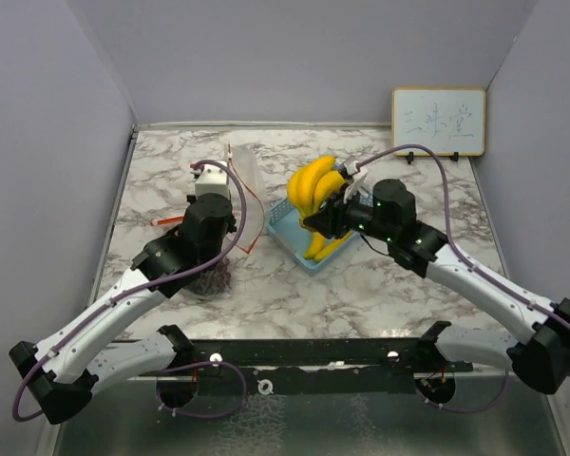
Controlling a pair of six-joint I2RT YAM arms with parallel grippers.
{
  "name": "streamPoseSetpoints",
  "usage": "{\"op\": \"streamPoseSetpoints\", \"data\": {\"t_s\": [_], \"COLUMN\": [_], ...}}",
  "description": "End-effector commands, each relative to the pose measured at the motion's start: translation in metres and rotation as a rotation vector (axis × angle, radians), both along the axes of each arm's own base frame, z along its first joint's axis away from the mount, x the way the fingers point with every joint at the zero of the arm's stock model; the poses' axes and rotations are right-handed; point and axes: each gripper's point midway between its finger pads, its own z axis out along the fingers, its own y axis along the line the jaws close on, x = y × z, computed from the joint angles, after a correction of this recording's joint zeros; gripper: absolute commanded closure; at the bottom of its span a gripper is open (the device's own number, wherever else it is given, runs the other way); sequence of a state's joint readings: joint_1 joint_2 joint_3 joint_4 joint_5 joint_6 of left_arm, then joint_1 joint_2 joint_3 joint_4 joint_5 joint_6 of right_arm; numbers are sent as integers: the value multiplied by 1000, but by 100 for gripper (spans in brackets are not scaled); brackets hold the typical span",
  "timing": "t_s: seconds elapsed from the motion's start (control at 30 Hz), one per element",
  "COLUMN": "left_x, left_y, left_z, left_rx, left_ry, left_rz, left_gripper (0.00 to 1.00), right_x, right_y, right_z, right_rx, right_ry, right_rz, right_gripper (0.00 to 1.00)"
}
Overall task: Place the food in the zip-top bag and seal the zipper
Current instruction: Place the fake fruit in the zipper food storage bag.
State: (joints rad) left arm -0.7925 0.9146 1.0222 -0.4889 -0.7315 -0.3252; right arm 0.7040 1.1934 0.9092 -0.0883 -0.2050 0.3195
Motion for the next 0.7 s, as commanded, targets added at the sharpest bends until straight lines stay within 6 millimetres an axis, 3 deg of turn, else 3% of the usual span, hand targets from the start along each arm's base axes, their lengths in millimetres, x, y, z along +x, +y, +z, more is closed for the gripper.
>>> {"op": "streamPoseSetpoints", "data": {"t_s": [0.0, 0.23, 0.33, 0.5, 0.67], "left_x": [3, -1, -8, -19, -18], "left_y": [-16, -22, -28, -36, -38], "left_z": [6, 41, 58, 75, 65], "left_rx": [-53, -102, -158, -225, -200], "left_ry": [5, -48, -81, -113, -87], "left_rz": [-54, -109, -172, -249, -254], "left_gripper": [100, 100, 100, 100, 100], "right_x": [-75, -161, -192, -222, -243], "right_y": [19, 3, -7, -22, -35], "right_z": [96, 143, 154, 166, 182], "right_rx": [221, 339, 385, 417, 422], "right_ry": [-229, -357, -388, -436, -502], "right_rz": [415, 795, 949, 1111, 1206], "right_gripper": [98, 98, 98, 98, 98]}}
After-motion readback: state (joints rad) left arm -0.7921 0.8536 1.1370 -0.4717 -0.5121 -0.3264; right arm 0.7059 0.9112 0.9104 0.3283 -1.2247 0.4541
